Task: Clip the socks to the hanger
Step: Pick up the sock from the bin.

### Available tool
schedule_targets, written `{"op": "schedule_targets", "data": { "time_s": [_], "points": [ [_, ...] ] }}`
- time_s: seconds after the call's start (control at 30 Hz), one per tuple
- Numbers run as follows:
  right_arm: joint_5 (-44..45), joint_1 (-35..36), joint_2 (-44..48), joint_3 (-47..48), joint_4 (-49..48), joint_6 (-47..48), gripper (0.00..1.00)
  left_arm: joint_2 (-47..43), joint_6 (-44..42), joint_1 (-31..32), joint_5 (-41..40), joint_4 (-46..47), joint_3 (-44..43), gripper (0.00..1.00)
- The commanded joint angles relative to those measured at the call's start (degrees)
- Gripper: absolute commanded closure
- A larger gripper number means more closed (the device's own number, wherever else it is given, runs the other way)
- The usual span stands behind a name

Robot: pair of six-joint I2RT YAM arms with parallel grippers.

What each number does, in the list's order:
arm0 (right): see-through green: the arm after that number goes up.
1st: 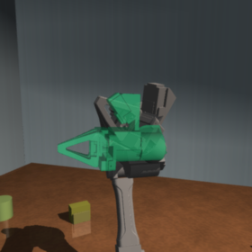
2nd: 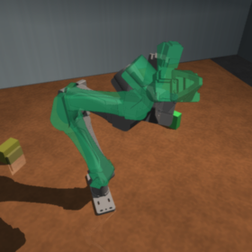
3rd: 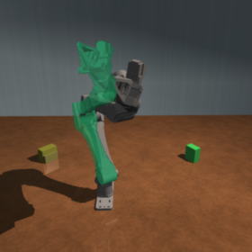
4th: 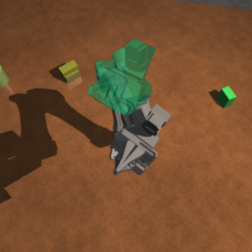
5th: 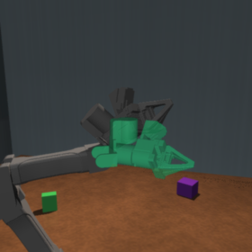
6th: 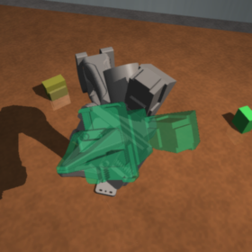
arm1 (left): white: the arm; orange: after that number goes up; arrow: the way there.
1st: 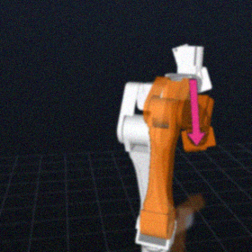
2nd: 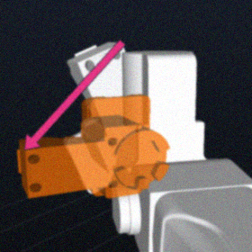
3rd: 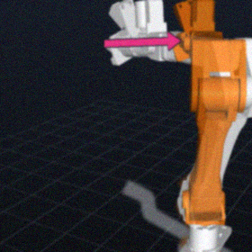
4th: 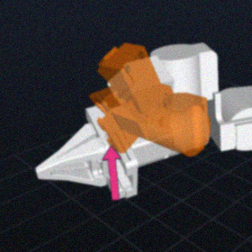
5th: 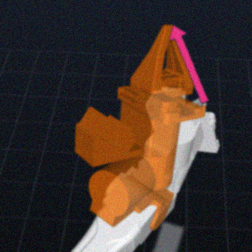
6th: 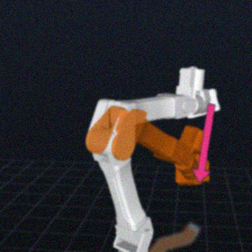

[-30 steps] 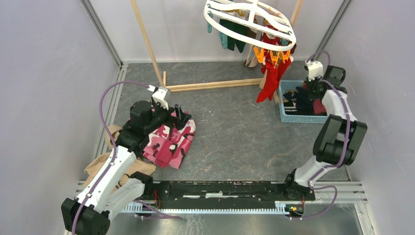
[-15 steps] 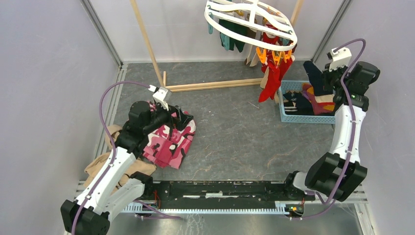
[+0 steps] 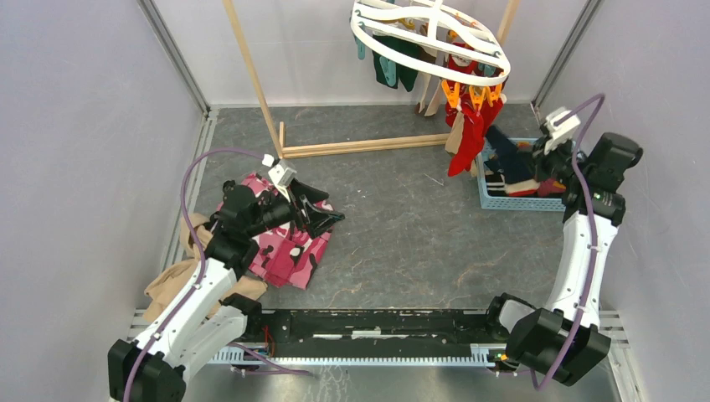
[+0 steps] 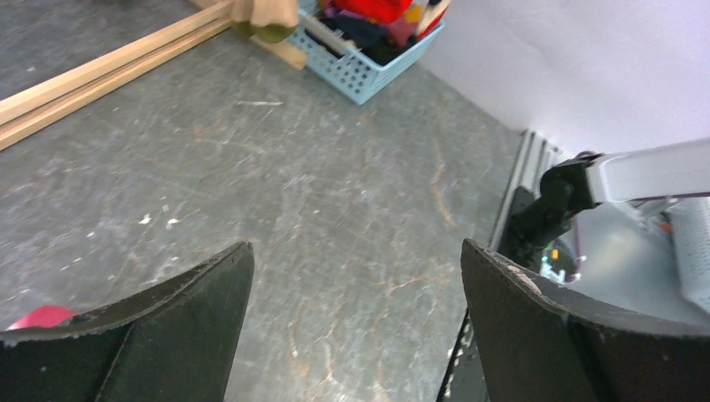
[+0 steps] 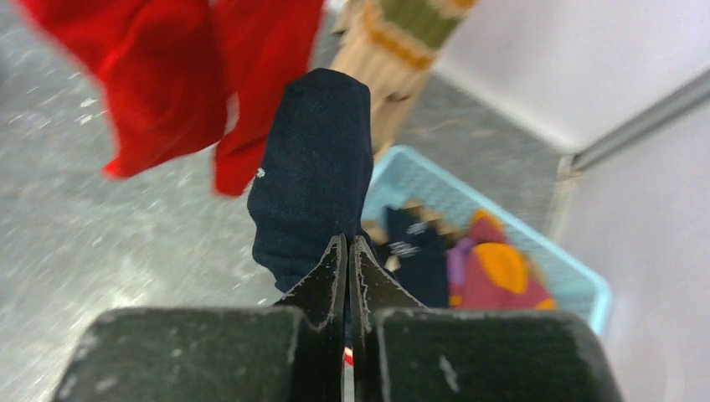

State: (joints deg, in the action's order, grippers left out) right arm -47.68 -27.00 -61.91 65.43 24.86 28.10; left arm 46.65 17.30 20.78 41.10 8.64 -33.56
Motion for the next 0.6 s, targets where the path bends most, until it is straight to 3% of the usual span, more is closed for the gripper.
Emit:
{"op": "schedule_targets", "data": {
  "time_s": [0.0, 0.13, 0.27, 0.57],
  "points": [
    [-12.69, 0.19, 1.16, -5.55, 11.94, 10.42, 1.00, -3.89, 10.02, 5.10, 0.22, 17.47, 4.47, 0.03],
    [-19.08, 2.98, 0.57, -10.43, 17.29, 16.74, 1.00, -3.53, 10.30, 17.26, -10.65, 31.62, 12.02, 0.03],
    [-23.37, 9.12, -1.41, -13.63, 17.86, 18.54, 1.00, 4.50, 8.75, 27.42, -20.49, 44.77, 16.97, 0.03],
    [-32.84, 19.78, -6.52, -12.75, 21.78, 24.06, 1.00, 31.87, -0.86, 38.27, -31.82, 58.08, 9.16, 0.04]
  ]
}}
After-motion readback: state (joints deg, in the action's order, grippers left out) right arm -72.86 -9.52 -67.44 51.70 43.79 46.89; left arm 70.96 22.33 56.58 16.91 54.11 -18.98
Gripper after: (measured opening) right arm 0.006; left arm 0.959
